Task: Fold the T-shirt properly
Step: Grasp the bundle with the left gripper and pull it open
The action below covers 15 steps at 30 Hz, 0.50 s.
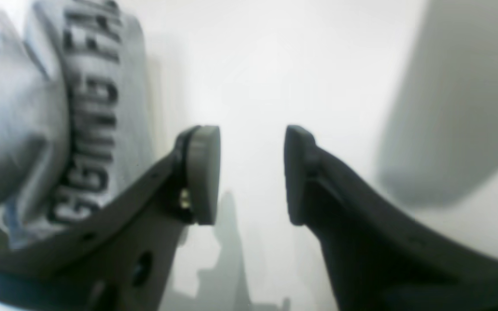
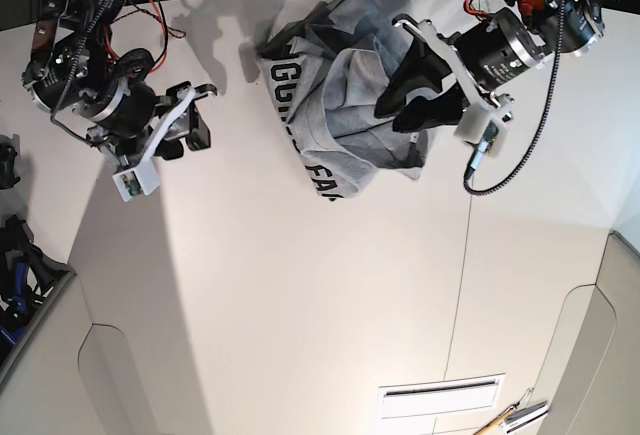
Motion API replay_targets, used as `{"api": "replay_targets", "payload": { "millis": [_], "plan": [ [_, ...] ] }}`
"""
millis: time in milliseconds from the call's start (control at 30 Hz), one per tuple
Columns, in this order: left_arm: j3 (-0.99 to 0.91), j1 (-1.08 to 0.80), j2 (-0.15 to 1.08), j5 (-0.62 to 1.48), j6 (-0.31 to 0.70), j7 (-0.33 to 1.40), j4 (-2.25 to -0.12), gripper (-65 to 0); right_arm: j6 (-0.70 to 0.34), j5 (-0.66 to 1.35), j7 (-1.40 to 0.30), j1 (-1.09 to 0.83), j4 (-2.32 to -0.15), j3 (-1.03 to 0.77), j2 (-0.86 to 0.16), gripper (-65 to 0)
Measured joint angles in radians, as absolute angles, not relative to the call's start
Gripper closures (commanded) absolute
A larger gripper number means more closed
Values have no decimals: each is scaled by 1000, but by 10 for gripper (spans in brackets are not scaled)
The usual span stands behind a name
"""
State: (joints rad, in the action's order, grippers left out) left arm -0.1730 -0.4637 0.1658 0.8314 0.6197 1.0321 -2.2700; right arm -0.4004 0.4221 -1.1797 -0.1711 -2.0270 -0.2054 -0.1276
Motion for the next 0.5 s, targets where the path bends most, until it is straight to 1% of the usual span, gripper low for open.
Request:
{"api": "replay_targets", "payload": {
  "millis": [133, 233, 267, 300, 367, 500],
  "plan": [
    [-43, -469, 160, 802, 633, 1031, -2270, -228, -400, 443, -1181, -232, -2026, -205, -131, -242],
    [51, -468, 161, 640, 630, 975, -2270, -228, -404, 472, -1179, -270, -2026, -205, -130, -242],
    [73, -467, 161, 590, 604, 953, -2270, -228, -404, 470, -1179, -281, -2026, -205, -130, -241],
    [90, -467, 161, 541, 582, 933, -2270, -228, -404, 470, -1180, -290, -2026, -205, -130, -242],
    [113, -467, 161, 482, 576, 927, -2270, -228, -404, 471, -1180, -302, -2025, -205, -131, -242],
    [143, -467, 161, 461, 572, 926, -2270, -229, -404, 482, -1182, -302, -2025, -205, -130, -242]
  ]
}}
